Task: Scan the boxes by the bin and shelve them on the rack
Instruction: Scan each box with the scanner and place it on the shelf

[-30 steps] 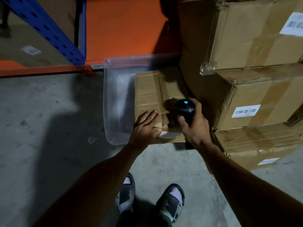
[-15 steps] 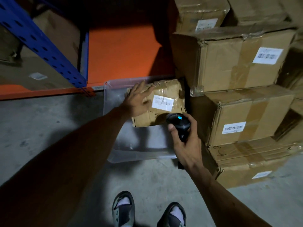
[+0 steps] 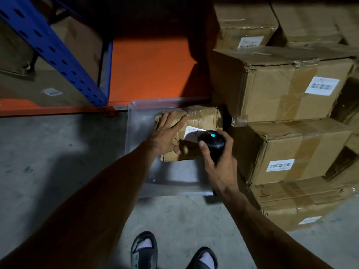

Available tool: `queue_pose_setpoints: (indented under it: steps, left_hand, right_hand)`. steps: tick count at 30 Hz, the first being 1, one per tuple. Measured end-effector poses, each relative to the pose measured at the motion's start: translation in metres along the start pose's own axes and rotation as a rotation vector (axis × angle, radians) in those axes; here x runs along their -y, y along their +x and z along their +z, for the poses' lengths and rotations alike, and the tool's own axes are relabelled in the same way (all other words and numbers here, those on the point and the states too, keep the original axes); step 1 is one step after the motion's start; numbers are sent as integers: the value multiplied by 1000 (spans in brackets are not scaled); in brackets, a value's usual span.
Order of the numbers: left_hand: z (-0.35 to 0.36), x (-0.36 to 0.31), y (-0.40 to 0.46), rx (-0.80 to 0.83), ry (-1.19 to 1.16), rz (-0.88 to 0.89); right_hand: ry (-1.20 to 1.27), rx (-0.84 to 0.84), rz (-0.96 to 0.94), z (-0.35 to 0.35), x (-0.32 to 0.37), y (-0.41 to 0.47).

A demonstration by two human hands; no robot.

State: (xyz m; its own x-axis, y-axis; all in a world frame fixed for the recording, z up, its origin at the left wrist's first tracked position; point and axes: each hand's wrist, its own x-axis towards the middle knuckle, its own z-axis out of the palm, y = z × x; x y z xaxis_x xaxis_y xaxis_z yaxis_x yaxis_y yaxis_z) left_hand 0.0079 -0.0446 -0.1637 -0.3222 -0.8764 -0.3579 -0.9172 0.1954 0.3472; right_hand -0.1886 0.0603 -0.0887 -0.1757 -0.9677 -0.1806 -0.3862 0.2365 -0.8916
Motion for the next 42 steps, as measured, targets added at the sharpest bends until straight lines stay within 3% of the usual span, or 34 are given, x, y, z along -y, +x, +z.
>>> queue_pose_setpoints:
  steps: [15,21,26,36,42]
  left_hand:
    - [3,-1,-1,-34,6,-6]
    - [-12,-11,4,-19,-23,-88]
    - [-23,-22,9,-14,-1,-155]
    - [-36,-24,22,38,65,-262]
    - [-42,-21,29,60,86,-272]
  right_hand:
    - [-24,31,3,5,4,-3]
    - [-51,34,18,-4,11,-5]
    - [-57,-38,0,-24,39,7]
    - [-186,-446,-184,-120,133,119]
    - [-487,-364,-36,-155,145,177]
